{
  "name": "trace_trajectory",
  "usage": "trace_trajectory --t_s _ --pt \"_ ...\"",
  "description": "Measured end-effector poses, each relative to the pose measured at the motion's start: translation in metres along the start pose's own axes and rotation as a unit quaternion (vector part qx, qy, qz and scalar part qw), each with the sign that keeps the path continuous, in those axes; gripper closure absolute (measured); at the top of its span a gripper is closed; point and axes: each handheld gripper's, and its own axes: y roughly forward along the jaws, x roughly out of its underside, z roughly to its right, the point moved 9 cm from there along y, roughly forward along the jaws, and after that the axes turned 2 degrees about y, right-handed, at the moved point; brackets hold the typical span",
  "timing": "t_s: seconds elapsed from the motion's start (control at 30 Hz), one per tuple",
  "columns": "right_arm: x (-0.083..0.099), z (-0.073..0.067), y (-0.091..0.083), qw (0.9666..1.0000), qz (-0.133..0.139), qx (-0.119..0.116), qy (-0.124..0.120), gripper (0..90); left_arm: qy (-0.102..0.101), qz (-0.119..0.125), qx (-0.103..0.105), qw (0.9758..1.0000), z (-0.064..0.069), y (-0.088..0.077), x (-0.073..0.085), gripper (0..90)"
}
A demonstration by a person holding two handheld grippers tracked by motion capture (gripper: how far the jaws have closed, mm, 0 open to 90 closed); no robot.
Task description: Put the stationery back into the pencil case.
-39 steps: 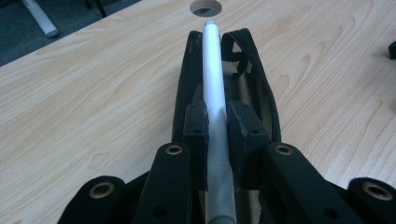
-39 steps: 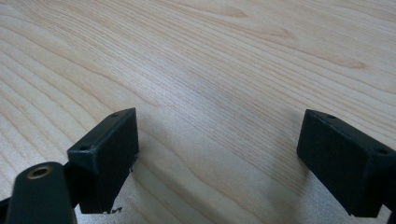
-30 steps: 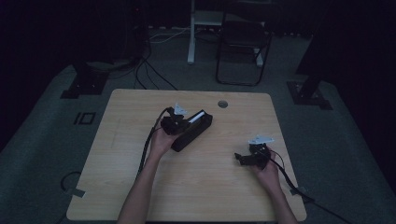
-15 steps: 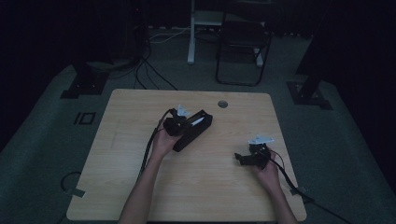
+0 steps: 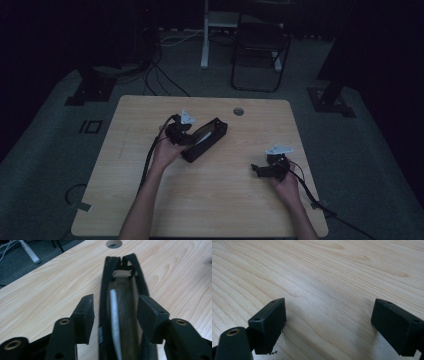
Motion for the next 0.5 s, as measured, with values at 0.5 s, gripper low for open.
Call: trace_trajectory --t_s 0.5 --pt "0.000 0.000 0.000 1.0000 0.000 0.000 0.001 12.8 -0.048 0.004 -0.025 0.9985 -0.034 -0.018 0.039 45.0"
